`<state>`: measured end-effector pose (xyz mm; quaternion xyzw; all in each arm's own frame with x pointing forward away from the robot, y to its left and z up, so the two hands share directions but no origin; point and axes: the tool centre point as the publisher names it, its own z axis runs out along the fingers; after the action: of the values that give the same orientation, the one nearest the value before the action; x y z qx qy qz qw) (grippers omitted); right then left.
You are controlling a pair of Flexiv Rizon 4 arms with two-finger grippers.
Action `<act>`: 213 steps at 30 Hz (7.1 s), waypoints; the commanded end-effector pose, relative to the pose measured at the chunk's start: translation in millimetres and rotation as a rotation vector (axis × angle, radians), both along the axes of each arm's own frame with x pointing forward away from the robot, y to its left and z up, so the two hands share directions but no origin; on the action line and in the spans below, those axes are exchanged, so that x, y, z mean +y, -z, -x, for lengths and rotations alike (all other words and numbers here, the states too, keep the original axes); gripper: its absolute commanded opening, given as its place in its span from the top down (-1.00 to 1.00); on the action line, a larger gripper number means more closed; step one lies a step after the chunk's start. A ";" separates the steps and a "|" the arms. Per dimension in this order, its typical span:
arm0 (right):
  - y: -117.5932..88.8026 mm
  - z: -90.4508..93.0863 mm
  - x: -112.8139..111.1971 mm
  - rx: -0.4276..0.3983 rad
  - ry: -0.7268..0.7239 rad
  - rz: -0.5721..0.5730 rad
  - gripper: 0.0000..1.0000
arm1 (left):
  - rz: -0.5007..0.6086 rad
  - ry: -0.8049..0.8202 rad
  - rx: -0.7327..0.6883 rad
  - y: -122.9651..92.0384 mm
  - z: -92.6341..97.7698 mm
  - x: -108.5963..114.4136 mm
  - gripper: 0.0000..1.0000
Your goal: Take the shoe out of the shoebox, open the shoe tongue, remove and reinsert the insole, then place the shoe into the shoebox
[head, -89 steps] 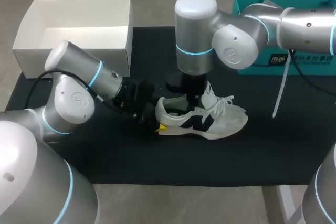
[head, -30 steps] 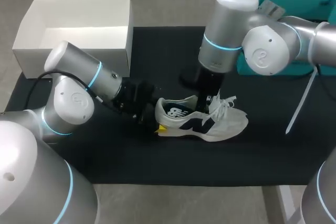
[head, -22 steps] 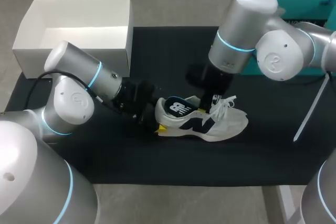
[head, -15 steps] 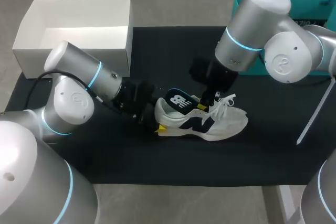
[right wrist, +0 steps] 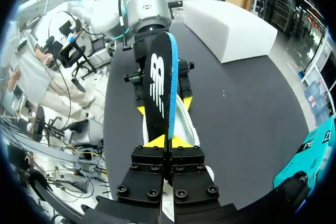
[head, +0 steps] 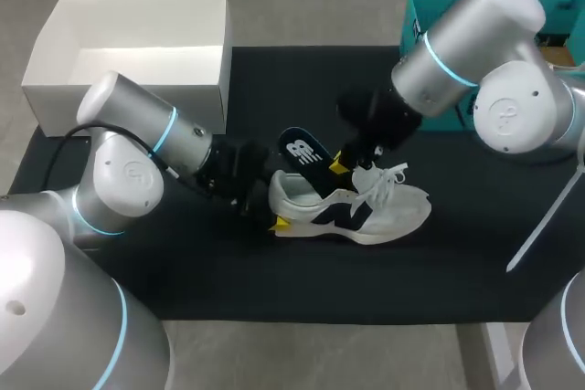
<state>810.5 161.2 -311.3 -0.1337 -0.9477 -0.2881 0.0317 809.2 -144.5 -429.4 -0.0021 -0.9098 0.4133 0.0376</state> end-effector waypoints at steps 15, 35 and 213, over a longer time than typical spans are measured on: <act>-62.3 -16.4 29.9 -0.071 -0.045 -0.164 1.00 | 0.000 0.000 0.000 -0.1 -0.2 -0.2 1.00; -135.5 -27.7 47.3 -0.116 -0.051 -0.237 1.00 | 0.000 0.000 0.000 -0.1 -0.2 -0.2 1.00; -264.1 34.7 44.1 0.018 0.216 -0.448 1.00 | 0.000 0.000 0.000 -0.1 -0.2 -0.2 1.00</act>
<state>792.8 221.5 -59.0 -0.2166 -0.8397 -0.4959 0.0454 809.4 -144.8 -429.2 -0.0022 -0.9098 0.4133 0.0376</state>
